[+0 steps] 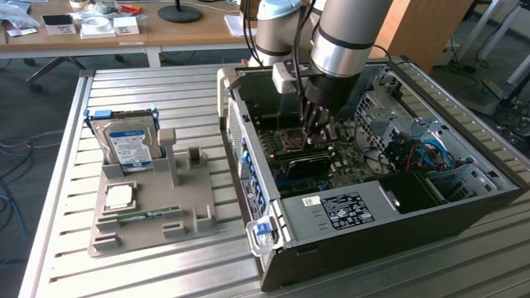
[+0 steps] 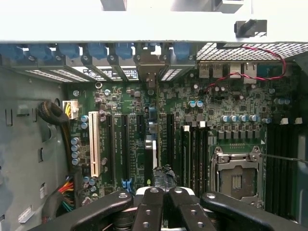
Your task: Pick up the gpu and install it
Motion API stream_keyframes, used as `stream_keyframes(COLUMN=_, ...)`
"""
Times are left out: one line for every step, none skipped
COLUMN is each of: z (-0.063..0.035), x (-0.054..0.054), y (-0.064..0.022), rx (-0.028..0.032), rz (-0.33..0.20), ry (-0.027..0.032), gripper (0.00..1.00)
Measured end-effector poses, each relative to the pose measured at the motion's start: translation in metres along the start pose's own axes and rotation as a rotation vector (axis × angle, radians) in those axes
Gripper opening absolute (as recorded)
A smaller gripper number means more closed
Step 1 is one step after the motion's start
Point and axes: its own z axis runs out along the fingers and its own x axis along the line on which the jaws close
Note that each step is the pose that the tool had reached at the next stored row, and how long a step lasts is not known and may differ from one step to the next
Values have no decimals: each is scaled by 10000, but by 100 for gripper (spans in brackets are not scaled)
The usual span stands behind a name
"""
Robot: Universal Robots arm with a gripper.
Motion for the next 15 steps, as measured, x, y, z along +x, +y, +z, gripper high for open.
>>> stream_keyframes(z=2, x=2, y=1, rx=0, rz=0, ry=-1, gripper=11)
stream_keyframes(z=3, x=8, y=0, rx=0, rz=-1, ry=-1, gripper=11)
stream_keyframes(z=3, x=15, y=0, rx=0, rz=-1, ry=-1, gripper=11)
stream_keyframes(z=3, x=20, y=0, rx=-1, rz=1, ry=1, gripper=11)
stream_keyframes(z=3, x=23, y=1, rx=0, rz=2, ry=0, gripper=11)
stream_keyframes(z=9, x=23, y=3, rx=1, rz=2, ry=0, gripper=11)
stream_keyframes(z=20, x=24, y=8, rx=1, rz=1, ry=0, gripper=11)
stream_keyframes(z=31, x=25, y=11, rx=0, rz=0, ry=1, gripper=11)
stream_keyframes(z=41, x=26, y=12, rx=0, rz=-1, ry=1, gripper=11)
stream_keyframes(z=46, x=26, y=12, rx=0, rz=-2, ry=1, gripper=11)
stream_keyframes(z=46, x=26, y=13, rx=-1, rz=-2, ry=3, gripper=11)
stream_keyframes(z=46, x=26, y=14, rx=-1, rz=0, ry=3, gripper=11)
stream_keyframes(z=46, x=26, y=14, rx=-1, rz=0, ry=2, gripper=11)
stream_keyframes(z=46, x=26, y=14, rx=0, rz=0, ry=2, gripper=11)
stream_keyframes(z=49, x=26, y=14, rx=0, rz=0, ry=0, gripper=11)
